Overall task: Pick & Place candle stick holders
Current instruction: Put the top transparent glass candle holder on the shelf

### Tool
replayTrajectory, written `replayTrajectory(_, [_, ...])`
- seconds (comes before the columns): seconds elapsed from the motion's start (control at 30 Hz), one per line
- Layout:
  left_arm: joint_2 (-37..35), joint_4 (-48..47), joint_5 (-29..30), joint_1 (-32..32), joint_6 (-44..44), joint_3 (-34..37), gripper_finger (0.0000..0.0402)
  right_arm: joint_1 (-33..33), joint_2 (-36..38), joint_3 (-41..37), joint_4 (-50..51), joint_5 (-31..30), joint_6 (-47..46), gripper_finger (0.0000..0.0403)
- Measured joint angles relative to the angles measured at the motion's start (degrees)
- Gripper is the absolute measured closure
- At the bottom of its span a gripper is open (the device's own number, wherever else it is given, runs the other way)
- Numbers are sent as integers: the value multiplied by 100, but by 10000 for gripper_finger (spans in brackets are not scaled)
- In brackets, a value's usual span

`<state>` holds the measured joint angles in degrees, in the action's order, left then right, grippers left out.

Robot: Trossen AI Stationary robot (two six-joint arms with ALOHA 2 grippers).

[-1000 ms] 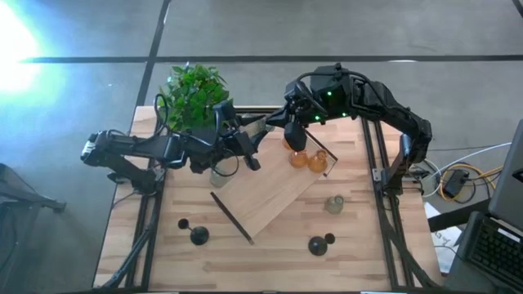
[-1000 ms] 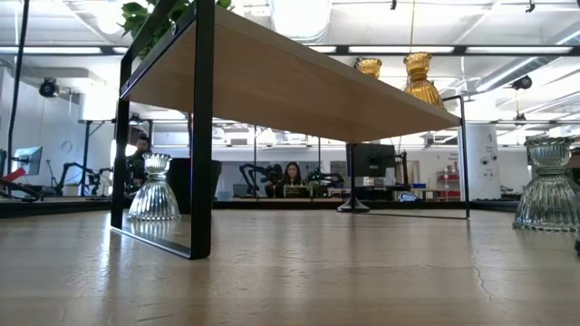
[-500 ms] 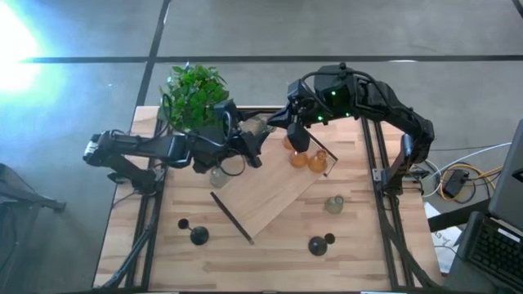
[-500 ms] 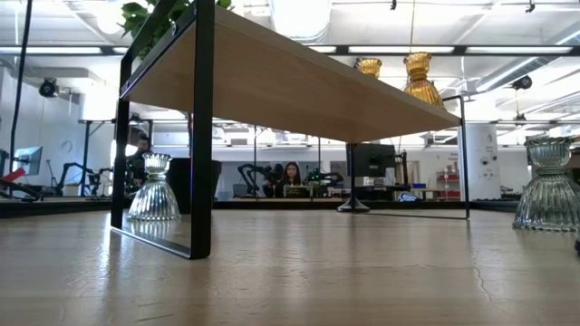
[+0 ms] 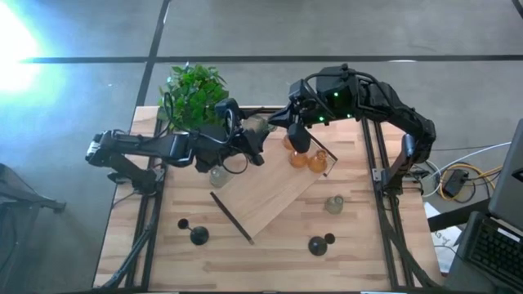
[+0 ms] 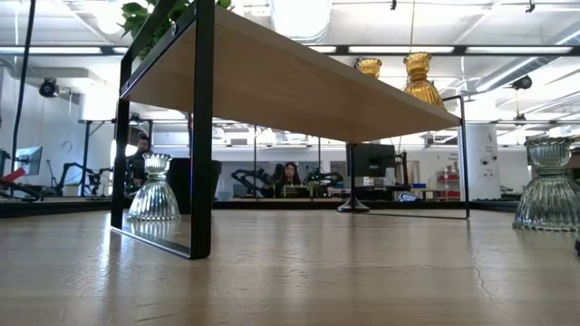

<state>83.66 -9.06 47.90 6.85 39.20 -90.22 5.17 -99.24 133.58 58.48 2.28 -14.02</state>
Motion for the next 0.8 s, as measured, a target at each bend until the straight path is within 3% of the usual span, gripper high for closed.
replayTrajectory(0.3, [0, 7, 13, 7, -362, -143, 125, 172, -13, -167, 27, -35, -147, 385])
replayTrajectory(0.6, [33, -258, 168, 22, -136, -141, 126, 197, -18, -199, -41, -57, -118, 385])
replayTrajectory(0.8, [31, -258, 136, 31, -130, -141, 165, 196, -21, -199, -65, -60, -120, 385])
